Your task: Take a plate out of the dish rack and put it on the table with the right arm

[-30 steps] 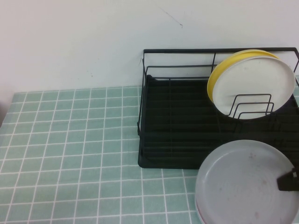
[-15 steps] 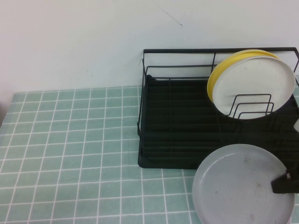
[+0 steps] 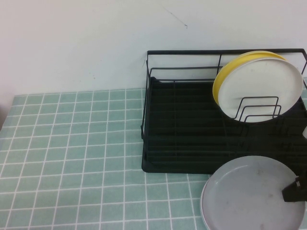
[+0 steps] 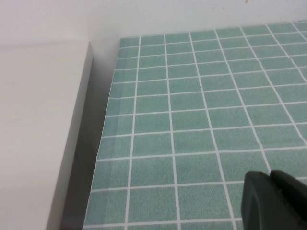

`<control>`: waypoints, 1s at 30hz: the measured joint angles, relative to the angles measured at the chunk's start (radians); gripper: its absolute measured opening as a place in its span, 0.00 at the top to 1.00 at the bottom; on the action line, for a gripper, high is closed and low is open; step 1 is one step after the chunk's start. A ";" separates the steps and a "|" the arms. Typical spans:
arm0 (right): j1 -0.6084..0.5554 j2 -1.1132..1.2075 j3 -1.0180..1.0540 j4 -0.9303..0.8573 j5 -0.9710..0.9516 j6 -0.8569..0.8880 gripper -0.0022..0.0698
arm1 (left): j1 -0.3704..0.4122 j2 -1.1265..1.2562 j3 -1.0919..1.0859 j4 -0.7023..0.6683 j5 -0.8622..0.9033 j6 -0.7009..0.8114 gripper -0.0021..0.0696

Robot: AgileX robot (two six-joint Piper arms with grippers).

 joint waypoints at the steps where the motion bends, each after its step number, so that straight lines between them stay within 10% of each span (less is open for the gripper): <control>1: 0.000 0.000 0.000 -0.012 -0.008 0.017 0.59 | 0.000 0.000 0.000 0.000 0.000 0.000 0.98; 20: 0.000 -0.035 -0.118 -0.435 0.096 0.441 0.58 | 0.000 0.000 0.000 0.000 0.000 -0.002 0.98; 30: 0.000 -0.299 -0.118 -0.443 0.177 0.381 0.94 | 0.000 0.000 0.000 0.000 0.000 -0.002 0.98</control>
